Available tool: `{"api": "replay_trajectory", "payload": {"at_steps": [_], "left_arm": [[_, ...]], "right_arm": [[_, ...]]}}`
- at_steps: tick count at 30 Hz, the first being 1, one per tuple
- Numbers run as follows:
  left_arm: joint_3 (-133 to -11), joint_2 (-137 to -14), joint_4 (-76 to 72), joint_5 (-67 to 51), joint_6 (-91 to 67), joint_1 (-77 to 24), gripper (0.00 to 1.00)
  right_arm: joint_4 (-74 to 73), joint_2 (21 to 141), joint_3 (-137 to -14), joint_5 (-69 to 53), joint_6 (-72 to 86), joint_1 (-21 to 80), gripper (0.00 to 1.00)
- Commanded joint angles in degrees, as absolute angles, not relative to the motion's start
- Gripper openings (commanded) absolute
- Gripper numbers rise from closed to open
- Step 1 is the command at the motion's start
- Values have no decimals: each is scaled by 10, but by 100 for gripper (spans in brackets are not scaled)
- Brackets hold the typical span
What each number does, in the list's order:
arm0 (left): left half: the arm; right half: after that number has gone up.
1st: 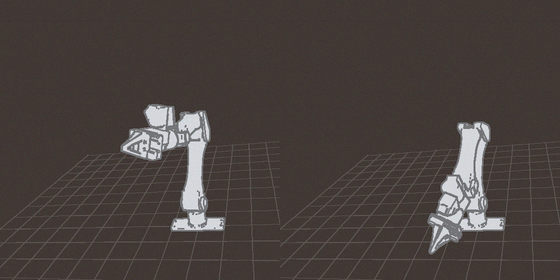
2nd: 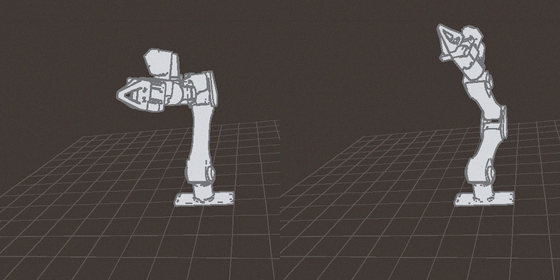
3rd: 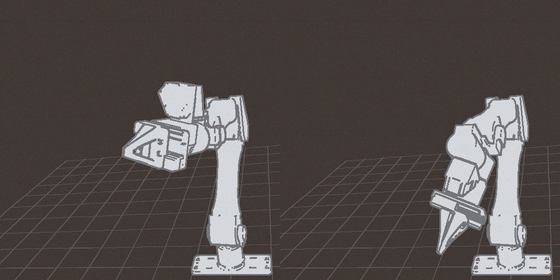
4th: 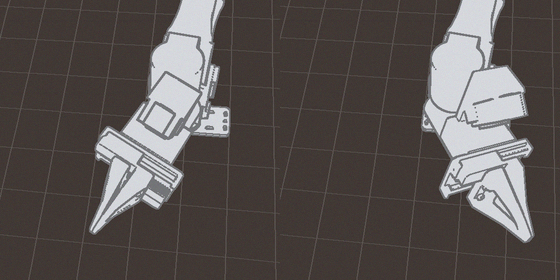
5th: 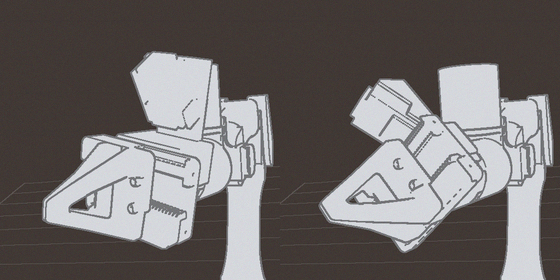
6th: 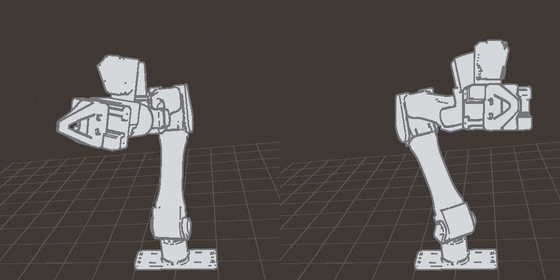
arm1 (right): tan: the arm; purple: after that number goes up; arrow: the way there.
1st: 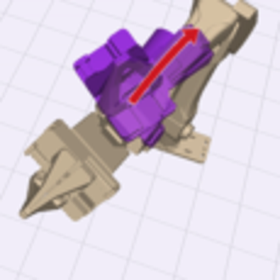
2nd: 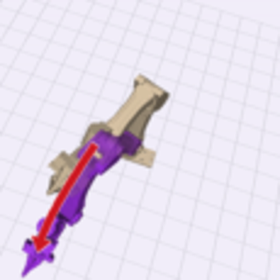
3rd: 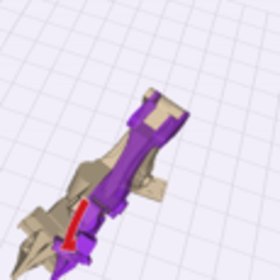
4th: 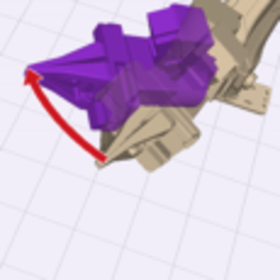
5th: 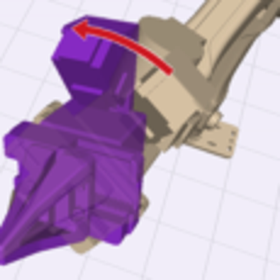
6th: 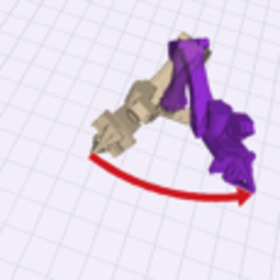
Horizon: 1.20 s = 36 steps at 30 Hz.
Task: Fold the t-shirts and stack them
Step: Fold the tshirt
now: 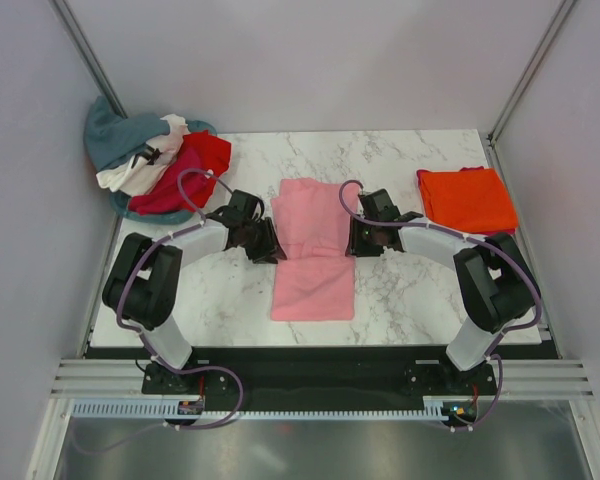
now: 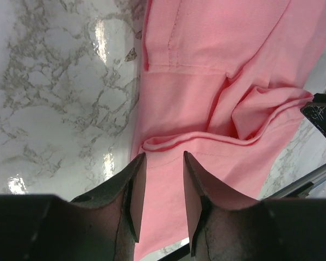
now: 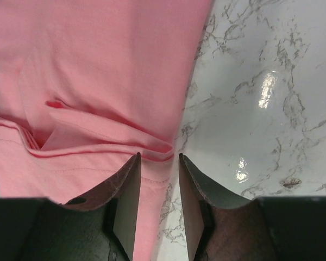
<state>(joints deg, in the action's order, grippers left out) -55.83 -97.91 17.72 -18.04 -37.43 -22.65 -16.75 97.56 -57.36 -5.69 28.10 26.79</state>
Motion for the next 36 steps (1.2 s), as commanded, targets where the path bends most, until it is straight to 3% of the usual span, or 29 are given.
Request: {"api": "replay_trajectory", "payload": {"at_steps": [1,13,18,22,30,33,34,36], "left_arm": [[-552,-991,162,-167,-349,-229,40],[-553,-1001,160,-157,-347,-230,38],[-554,-994,159,-160,-346,-231,30],[-551,-983,166,-142,-345,-233,41],[-550,-983,171,-134,-342,-236,42],[-552,-989,172,-138,-342,-237,33],[-552,-989,171,-141,-342,-237,23],[-553,-986,171,-142,-343,-238,14]], "right_arm": [[-157,985,-571,-58,274,271,41],[-149,993,-574,-70,277,271,35],[-149,992,-575,-72,278,271,17],[-149,986,-576,-72,277,271,7],[-149,991,-576,-73,278,271,7],[-149,990,-575,-73,279,271,7],[-149,990,-575,-74,279,271,7],[-149,988,-573,-74,279,271,7]]}}
